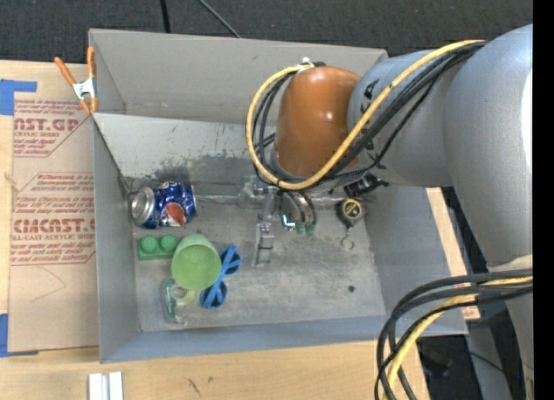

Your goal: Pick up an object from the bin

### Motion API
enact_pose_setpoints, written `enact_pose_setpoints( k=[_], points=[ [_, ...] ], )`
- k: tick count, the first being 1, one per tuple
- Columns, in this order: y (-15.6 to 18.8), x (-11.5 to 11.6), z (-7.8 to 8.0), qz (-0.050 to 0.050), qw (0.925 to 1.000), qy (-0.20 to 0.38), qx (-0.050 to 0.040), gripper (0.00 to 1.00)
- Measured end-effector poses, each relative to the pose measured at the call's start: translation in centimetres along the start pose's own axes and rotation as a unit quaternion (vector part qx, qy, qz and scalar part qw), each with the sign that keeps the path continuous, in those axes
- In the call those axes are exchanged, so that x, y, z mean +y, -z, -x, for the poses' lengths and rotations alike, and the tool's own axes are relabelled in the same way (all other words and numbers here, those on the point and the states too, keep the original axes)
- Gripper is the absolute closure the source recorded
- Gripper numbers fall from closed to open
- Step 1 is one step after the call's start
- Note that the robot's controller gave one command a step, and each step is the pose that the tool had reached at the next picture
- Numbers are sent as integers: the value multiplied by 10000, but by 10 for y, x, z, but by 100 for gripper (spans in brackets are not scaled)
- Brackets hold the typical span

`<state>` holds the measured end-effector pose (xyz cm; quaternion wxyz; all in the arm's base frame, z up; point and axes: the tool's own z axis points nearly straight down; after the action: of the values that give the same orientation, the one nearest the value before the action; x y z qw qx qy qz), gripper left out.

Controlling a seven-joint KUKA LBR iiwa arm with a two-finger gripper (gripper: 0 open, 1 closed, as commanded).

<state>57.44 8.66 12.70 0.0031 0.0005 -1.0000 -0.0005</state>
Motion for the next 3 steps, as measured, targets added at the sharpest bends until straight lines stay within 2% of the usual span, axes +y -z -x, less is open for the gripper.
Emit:
enact_pose_setpoints(
  k=[1, 2, 3],
  points=[
    [-57, 54, -87, -3, 9918, 1278, -60, 0],
    [-57, 53, -88, -1, 9919, 1270, -41, 100],
    [-57, 33, -53, -6, 9715, 2371, -38, 100]
  ],
)
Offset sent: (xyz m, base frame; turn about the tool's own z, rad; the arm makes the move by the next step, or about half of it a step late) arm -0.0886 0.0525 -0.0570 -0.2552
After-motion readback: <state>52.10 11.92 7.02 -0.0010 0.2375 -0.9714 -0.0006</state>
